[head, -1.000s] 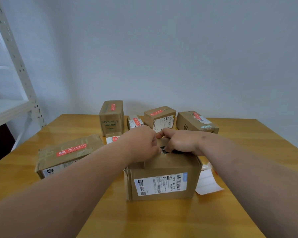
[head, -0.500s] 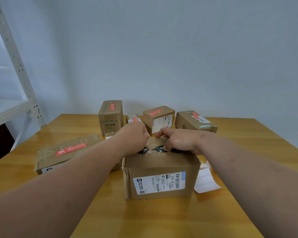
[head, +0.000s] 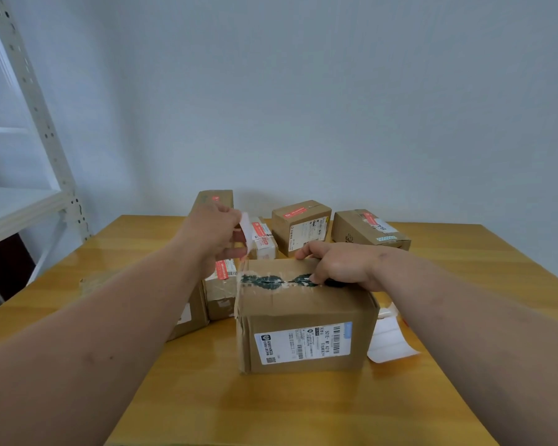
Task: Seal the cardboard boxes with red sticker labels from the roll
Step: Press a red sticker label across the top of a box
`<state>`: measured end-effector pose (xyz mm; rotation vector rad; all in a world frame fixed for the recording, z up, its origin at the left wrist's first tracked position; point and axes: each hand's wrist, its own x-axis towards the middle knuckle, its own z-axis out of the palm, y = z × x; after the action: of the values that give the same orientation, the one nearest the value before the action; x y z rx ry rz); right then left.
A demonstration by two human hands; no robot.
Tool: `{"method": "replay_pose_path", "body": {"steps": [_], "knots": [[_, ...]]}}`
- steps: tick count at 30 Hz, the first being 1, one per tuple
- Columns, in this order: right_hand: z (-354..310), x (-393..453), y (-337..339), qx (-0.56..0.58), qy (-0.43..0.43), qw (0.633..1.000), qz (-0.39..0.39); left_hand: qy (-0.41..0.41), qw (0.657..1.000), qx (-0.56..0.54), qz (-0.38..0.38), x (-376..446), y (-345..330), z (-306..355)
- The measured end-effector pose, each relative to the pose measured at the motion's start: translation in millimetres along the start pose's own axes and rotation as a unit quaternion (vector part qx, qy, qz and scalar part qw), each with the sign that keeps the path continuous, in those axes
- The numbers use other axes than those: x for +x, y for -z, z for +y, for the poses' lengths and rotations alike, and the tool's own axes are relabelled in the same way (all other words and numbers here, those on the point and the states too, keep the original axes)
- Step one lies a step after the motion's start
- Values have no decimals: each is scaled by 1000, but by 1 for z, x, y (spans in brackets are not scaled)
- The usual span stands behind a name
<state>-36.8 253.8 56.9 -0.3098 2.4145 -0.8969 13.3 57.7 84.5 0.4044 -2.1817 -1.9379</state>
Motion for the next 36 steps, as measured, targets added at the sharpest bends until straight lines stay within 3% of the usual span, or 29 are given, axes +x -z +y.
{"method": "replay_pose_path", "body": {"steps": [5, 9, 11, 15, 22, 29, 36], "knots": [[-2, -7, 0, 41, 15, 998, 39, -23, 998, -47, -24, -1, 4, 5], [-11, -14, 8, 63, 65, 975, 203, -50, 995, -41, -79, -5, -3, 2], [-14, -15, 14, 91, 79, 962, 244, -71, 993, -9, -95, -6, -7, 2], [-20, -22, 14, 176, 58, 965, 185, -100, 987, 19, -128, -7, -14, 5], [-23, -26, 8, 301, 40, 953, -7, -145, 975, 36, -165, -15, -25, 9], [-13, -28, 17, 354, 84, 931, 13, -138, 971, 31, -194, -13, -19, 5], [-3, -30, 21, 345, 88, 933, 47, -66, 960, 0, -273, -11, -15, -2]]}}
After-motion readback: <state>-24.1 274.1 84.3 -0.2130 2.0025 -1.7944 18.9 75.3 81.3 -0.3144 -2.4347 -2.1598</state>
